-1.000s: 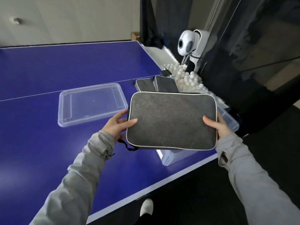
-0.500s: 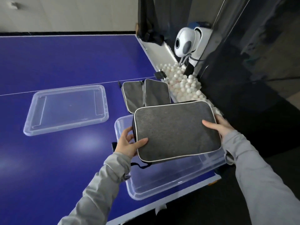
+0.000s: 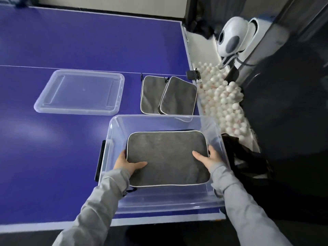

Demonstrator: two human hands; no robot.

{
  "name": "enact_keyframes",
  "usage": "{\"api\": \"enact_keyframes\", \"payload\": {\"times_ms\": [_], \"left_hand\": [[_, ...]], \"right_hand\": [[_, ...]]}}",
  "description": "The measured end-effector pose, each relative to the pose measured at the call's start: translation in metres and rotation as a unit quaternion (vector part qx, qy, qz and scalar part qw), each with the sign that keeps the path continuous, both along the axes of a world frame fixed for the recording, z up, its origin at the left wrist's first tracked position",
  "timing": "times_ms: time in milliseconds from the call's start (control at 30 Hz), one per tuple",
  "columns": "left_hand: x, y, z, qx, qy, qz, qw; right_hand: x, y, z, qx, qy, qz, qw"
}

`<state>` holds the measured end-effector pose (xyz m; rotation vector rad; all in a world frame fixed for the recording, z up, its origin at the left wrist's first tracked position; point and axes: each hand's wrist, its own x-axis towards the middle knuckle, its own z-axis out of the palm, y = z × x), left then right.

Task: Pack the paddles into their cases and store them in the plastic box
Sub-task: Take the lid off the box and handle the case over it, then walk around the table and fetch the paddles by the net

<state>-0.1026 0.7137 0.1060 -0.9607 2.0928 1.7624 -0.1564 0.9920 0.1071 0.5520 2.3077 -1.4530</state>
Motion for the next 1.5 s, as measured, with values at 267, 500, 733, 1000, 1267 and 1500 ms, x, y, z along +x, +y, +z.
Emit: {"api": "enact_keyframes", "payload": {"times_ms": [267, 500, 733, 1000, 1267, 1500], "left_hand": [[-0.016, -0.004, -0.043, -0.044, -0.113, -0.027, 0.992], [-0.02, -0.002, -0.061, -0.122, -0.152, -0.086, 0.977], [-0.021, 0.001, -0.06, -0.196, -0.172, -0.108, 0.959], [-0.017, 0.003, -0.055, -0.201, -0.171, -0.12, 0.957], [-0.017, 0.017, -0.032, -0.359, -0.063, -0.282, 0.887], [-0.025, 0.011, 0.017, -0.404, 0.029, -0.285, 0.869]], "right_hand": [[-0.003, -0.008, -0.036, -0.005, -0.06, -0.025, 0.998], [-0.01, -0.016, -0.055, 0.048, -0.115, 0.01, 0.992], [-0.017, -0.019, -0.058, 0.089, -0.147, 0.054, 0.984], [-0.013, -0.023, -0.054, 0.172, -0.127, 0.071, 0.974], [-0.008, -0.038, -0.028, 0.267, 0.04, 0.152, 0.951], [-0.015, -0.073, 0.007, 0.276, 0.158, 0.226, 0.921]]}}
